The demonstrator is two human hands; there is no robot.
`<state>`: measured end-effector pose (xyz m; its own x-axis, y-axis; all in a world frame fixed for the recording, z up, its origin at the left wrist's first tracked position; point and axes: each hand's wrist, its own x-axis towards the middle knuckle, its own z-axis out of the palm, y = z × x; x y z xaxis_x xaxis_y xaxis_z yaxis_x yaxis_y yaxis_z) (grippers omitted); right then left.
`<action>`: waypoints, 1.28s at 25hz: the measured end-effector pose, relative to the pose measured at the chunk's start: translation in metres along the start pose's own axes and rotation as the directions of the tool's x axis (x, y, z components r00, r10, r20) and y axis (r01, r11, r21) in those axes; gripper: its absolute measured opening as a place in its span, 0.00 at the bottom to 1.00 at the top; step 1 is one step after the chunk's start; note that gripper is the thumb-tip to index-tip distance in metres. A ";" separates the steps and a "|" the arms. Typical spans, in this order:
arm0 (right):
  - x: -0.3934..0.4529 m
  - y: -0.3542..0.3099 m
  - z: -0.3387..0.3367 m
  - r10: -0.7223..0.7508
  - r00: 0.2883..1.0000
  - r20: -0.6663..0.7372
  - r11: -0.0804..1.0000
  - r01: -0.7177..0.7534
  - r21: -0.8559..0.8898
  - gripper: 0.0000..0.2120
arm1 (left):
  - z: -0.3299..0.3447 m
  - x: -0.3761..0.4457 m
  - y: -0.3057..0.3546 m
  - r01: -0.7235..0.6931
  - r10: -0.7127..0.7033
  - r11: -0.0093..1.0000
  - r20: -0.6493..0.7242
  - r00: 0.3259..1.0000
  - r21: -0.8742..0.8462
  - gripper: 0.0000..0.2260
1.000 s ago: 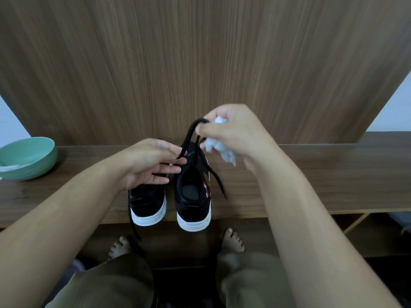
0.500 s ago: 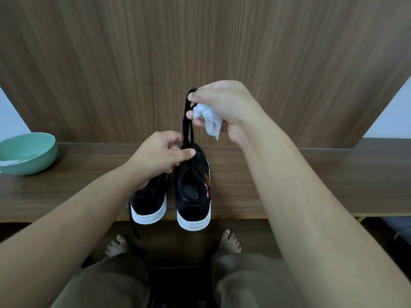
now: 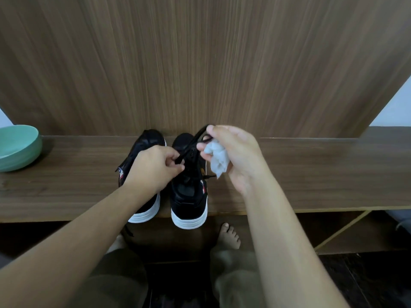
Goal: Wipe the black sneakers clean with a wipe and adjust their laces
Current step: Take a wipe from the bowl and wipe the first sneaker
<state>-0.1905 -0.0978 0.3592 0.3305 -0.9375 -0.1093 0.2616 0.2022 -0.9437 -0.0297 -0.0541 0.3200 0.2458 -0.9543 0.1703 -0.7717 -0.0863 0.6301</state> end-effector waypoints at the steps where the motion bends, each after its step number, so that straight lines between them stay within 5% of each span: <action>1: 0.001 0.010 -0.004 0.017 1.000 -0.012 0.999 -0.017 0.027 0.06 | 0.004 -0.002 -0.004 -0.051 0.051 0.989 -0.001 0.999 0.137 0.02; 4: 0.006 0.035 -0.011 0.024 0.997 -0.067 1.000 -0.025 -0.008 0.05 | 0.020 -0.007 -0.017 -0.301 0.312 0.783 0.074 0.947 0.545 0.10; 6: 0.008 0.045 -0.012 -0.063 0.994 -0.084 0.964 0.039 -0.262 0.05 | 0.019 -0.007 -0.012 -0.324 0.306 0.710 0.140 0.942 0.625 0.13; 7: 0.010 0.048 -0.014 -0.140 0.989 -0.051 0.878 0.101 -0.468 0.07 | 0.019 -0.006 -0.011 -0.307 0.261 0.725 0.166 0.951 0.616 0.14; 10: 0.011 0.051 -0.014 -0.248 0.956 0.156 0.396 0.247 -0.885 0.08 | 0.010 -0.008 -0.008 -0.204 0.181 0.889 0.093 0.979 0.410 0.15; 12: 0.009 0.054 -0.011 -0.195 0.944 0.267 0.098 0.290 -0.952 0.09 | 0.004 -0.013 -0.007 -0.045 0.052 0.971 -0.024 0.998 0.236 0.15; 14: 0.009 0.058 -0.008 -0.113 0.928 0.355 -0.071 0.349 -0.935 0.13 | 0.003 -0.013 -0.011 0.077 -0.070 0.973 -0.038 0.997 0.217 0.16; 16: 0.008 0.058 -0.011 -0.074 0.918 0.389 -0.021 0.388 -0.921 0.17 | 0.004 -0.010 -0.010 0.092 -0.094 0.966 -0.006 0.996 0.242 0.20; 21: 0.013 0.056 -0.031 -0.098 0.975 0.198 0.461 0.221 -0.860 0.18 | 0.016 -0.005 -0.012 -0.014 0.023 0.931 -0.021 1.000 0.366 0.16; 23: 0.018 0.055 -0.040 -0.085 0.996 -0.003 0.722 0.059 -0.689 0.12 | 0.023 -0.008 -0.013 -0.138 0.157 0.893 -0.009 0.987 0.427 0.11; 25: 0.021 0.052 -0.047 0.071 0.983 -0.168 0.902 -0.135 -0.411 0.12 | 0.022 -0.014 -0.010 -0.115 0.152 0.911 -0.065 0.986 0.395 0.11; 27: 0.022 0.050 -0.052 0.202 0.955 -0.216 0.941 -0.250 -0.227 0.15 | 0.017 -0.019 0.002 0.045 -0.009 0.977 -0.173 0.985 0.206 0.10; 29: 0.023 0.051 -0.052 0.236 0.947 -0.217 0.939 -0.280 -0.202 0.16 | 0.019 -0.024 0.012 0.034 -0.005 0.986 -0.174 0.985 0.165 0.09; 32: 0.024 0.053 -0.047 0.232 0.952 -0.200 0.943 -0.270 -0.193 0.13 | 0.032 -0.024 0.017 -0.033 -0.035 0.860 0.124 0.992 0.509 0.14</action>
<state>-0.2115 -0.1232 0.2913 0.1938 -0.9023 -0.3850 -0.0170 0.3893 -0.9209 -0.0677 -0.0420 0.3025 0.1979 -0.9788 0.0529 -0.9705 -0.1880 0.1506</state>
